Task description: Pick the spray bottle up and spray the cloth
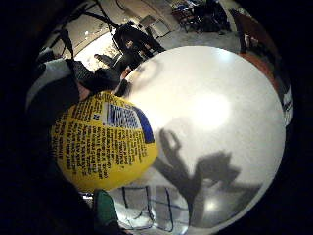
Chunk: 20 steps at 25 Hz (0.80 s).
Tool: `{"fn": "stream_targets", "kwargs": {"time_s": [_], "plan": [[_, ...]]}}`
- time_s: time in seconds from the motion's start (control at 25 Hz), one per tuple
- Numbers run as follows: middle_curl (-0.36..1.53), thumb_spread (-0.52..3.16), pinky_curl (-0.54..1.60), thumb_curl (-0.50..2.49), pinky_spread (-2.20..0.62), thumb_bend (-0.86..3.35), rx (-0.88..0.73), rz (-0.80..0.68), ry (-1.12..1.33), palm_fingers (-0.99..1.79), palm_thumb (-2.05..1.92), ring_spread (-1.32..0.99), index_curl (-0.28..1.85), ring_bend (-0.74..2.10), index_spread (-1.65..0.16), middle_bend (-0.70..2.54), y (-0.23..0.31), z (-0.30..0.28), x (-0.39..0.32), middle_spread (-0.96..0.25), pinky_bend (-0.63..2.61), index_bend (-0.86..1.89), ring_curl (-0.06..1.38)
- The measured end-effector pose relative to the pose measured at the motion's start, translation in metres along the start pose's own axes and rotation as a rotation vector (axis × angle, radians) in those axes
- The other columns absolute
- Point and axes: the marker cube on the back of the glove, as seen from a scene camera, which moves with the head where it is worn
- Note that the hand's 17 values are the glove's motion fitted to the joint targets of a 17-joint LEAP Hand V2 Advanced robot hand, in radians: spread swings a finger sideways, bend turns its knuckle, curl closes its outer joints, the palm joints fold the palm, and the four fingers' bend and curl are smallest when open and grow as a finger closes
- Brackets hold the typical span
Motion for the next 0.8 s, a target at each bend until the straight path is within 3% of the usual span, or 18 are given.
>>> {"fn": "stream_targets", "kwargs": {"time_s": [0.8], "plan": [[0.45, 0.59, 0.35, 0.59, 0.11, -0.03, -0.063, -0.055, 0.116, 1.12, 1.00, -0.03, 0.37, 0.40, -0.19, 0.27, 0.184, -0.110, -0.040, -0.06, 0.33, 0.15, 0.36]]}}
